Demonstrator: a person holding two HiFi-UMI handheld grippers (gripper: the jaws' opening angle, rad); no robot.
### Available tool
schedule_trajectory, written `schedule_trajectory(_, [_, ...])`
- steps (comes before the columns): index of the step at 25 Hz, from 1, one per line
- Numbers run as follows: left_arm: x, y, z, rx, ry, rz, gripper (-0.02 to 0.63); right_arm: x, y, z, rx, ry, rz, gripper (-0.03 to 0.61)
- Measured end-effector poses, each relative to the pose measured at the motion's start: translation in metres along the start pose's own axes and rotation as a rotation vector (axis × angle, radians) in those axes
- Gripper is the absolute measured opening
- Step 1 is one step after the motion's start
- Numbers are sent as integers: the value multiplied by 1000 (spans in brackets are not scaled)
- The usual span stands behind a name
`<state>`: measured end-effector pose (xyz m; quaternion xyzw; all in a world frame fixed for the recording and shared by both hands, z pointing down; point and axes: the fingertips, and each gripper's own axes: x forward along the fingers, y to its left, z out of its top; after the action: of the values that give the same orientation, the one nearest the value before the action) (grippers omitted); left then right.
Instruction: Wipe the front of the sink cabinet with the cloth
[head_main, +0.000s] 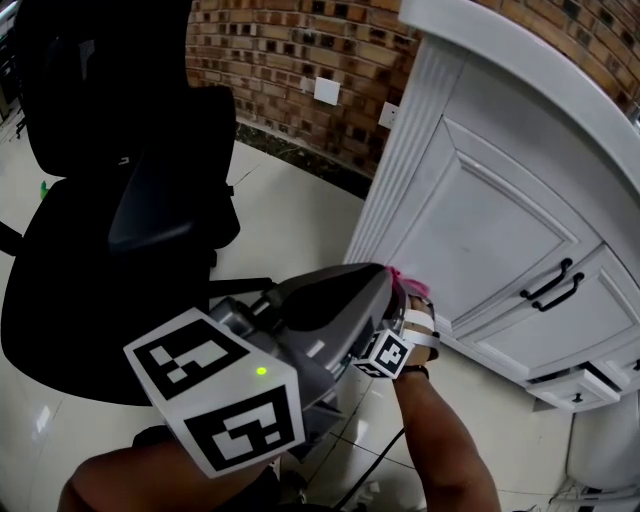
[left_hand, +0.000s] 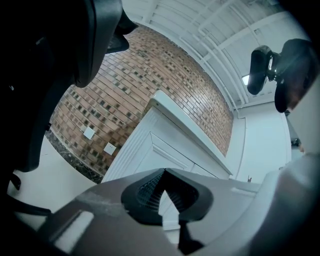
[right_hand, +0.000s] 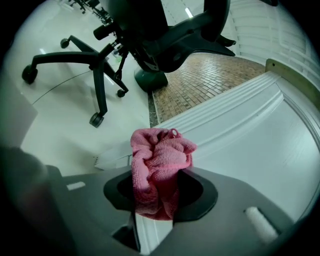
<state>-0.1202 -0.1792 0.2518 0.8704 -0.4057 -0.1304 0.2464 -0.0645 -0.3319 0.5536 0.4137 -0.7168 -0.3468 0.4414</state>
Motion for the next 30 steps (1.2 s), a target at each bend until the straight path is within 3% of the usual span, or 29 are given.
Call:
schedule_trajectory(5, [3, -3, -6, 3, 18, -5, 3, 10, 36, -15, -20, 39, 79, 155])
schedule_trajectory(23, [2, -5, -5, 23, 12, 2, 3, 14, 40, -19, -14, 82, 106, 155])
schedule_trajectory(26, [4, -7, -6, 45, 18, 5, 3, 12, 41, -16, 60, 89, 204, 155])
schedule_trajectory(30, [5, -11, -13, 116, 61, 13, 3, -17, 23, 0, 257, 35, 316, 153])
